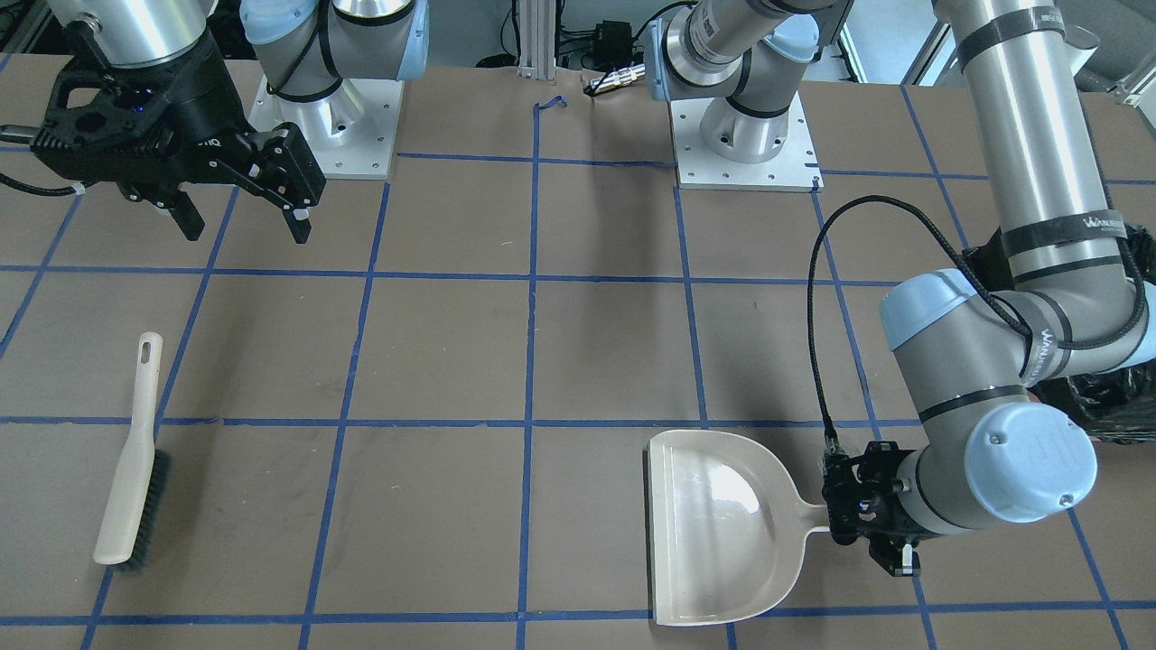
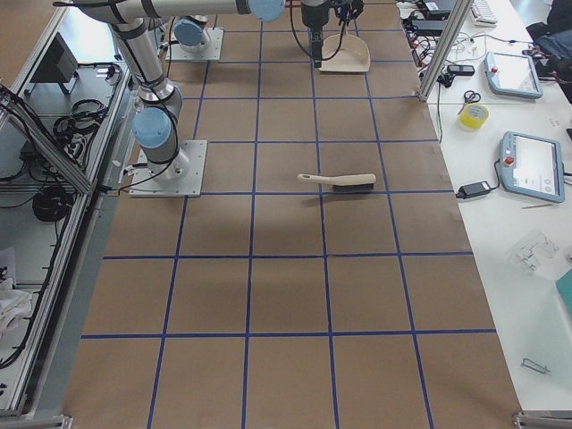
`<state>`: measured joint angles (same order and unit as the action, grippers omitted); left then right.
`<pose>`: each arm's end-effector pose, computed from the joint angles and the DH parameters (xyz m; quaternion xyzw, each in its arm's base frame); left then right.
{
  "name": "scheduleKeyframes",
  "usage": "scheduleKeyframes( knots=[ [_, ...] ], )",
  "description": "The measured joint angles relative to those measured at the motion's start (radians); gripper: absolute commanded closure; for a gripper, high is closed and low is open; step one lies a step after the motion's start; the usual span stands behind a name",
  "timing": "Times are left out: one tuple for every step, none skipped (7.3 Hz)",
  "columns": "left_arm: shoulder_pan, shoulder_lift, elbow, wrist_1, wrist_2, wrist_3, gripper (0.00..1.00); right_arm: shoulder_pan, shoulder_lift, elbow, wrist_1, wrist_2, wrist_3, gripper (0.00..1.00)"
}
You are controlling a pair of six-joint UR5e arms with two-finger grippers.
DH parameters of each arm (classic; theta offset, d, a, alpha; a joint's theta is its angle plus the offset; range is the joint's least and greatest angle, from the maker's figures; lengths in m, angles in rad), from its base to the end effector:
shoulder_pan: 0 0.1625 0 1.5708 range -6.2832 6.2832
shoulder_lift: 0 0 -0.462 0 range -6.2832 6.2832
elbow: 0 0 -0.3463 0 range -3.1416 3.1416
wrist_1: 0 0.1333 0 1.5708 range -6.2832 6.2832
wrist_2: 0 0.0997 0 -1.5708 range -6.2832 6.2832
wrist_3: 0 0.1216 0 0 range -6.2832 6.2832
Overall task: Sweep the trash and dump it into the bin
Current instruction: 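Bring the empty dustpan back onto the table with the left gripper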
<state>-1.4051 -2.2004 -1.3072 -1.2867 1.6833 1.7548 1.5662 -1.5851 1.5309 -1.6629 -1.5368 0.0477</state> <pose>-0.0050 -0.6952 0.2834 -0.7134 -0.6973 -0.0695 0.0013 0.1353 -0.4562 0.5375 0.0248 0.9969 -0.0727 0.0185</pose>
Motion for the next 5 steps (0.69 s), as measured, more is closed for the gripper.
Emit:
scheduleKeyframes(
  knots=[
    [0.018,0.002,-0.002,0.000,-0.001,0.005,0.35,0.000,0.000,0.000,0.001,-0.001,-0.002,0.00],
    [0.035,0.007,-0.010,0.000,-0.003,0.006,0.35,0.000,0.000,0.000,0.002,-0.001,-0.006,0.00],
    [0.041,0.014,-0.022,0.001,-0.005,-0.001,0.37,0.000,0.000,0.000,0.002,-0.002,-0.008,0.00],
    [0.038,0.022,-0.027,-0.001,-0.008,-0.010,0.39,0.000,0.000,0.000,0.002,-0.002,-0.010,0.00],
    [0.024,0.041,-0.023,-0.014,-0.020,-0.028,0.39,0.000,-0.001,0.000,0.002,-0.002,-0.011,0.00]
  ],
)
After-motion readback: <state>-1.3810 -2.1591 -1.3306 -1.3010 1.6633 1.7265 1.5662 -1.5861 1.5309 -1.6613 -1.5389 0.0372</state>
